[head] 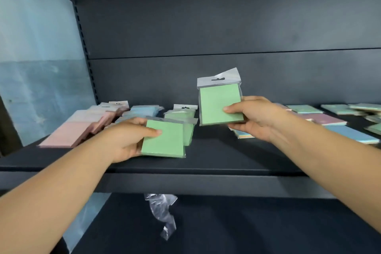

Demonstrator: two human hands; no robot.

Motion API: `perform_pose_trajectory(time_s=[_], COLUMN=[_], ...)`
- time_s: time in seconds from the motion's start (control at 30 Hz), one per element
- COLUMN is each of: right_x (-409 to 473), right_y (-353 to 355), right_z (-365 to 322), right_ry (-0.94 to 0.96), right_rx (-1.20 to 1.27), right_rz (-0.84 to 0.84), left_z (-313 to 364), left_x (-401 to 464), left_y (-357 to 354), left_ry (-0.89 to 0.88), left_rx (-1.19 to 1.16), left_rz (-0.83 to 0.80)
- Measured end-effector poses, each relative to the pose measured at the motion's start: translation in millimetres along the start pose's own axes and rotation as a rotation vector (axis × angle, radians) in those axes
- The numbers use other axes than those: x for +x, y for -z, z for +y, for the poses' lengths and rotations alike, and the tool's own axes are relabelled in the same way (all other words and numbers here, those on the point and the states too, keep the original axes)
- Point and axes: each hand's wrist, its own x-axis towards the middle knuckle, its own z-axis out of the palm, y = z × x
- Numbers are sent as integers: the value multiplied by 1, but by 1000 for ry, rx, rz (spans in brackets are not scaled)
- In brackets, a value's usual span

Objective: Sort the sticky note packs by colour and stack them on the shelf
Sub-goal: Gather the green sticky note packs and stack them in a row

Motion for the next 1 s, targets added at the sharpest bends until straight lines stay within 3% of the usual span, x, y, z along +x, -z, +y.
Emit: perform_pose_trajectory(time_s=[0.1, 0.33, 0.47, 0.63, 1.0], right_x=[-2, 3, 7, 6, -8], right_y=[-3, 5, 5, 7, -7], right_z=[0, 2, 8, 12, 23], right_ry=[-14, -56, -86, -99, -154], right_rx=[13, 7, 9, 2, -20], right_rz=[27, 29, 29, 30, -94], left_z=[0, -3, -3, -1, -8], left_x=[13, 36, 39, 42, 46], left_y=[-1, -11, -16, -21, -13], left_ry=[73, 91, 18, -121, -61], left_rx=[44, 26, 56, 370, 556], left_rz=[-98, -95, -52, 92, 169])
